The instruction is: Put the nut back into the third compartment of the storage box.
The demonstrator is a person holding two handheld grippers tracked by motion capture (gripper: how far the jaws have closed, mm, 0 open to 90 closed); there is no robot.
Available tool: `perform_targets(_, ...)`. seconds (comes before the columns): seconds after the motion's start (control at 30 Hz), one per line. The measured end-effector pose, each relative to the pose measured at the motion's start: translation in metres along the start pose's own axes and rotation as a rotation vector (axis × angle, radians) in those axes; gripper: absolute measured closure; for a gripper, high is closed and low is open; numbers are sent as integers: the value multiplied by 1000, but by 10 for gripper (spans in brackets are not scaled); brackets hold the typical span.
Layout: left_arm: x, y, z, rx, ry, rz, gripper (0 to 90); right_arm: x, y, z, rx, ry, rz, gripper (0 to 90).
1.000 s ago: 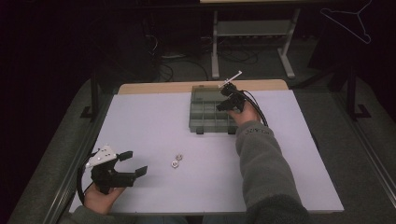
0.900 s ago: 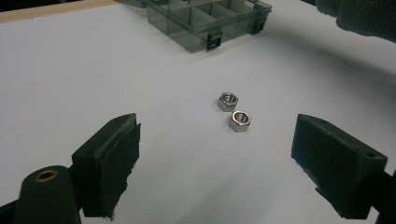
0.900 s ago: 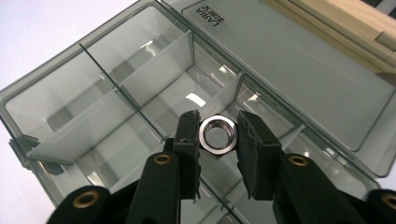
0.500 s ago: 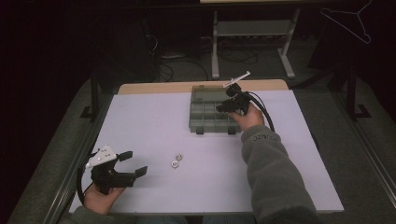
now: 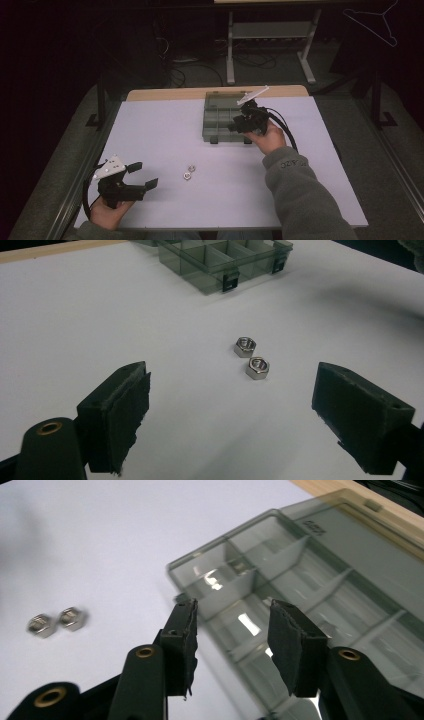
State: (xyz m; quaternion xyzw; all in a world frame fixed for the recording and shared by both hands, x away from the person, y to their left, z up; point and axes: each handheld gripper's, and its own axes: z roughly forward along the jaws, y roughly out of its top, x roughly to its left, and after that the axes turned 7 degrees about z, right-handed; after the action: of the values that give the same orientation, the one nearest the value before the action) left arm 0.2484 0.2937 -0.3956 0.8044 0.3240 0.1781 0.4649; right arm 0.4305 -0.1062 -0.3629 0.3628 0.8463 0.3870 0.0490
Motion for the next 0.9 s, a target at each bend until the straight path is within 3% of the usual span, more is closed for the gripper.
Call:
perform_targets(0.27,-1,0,1,-4,0,-2,145,31,-8,5,12,54,-45,513)
perform_targets(0.5,0,0,1,-3,0,-1,145,64,-12,21,35,104,-120,511)
perform_targets(0.77,0,0,1,0,-1,0,145,83,-18,47,71,153,-177,506)
perform_targets(0.8,0,0,1,-4,-1,-2,145,83,-19,51,70,153,-207,505)
perform_targets(0.9,0,0,1,-3,-2,-3,145,86,-20,57,76,162,-213,504)
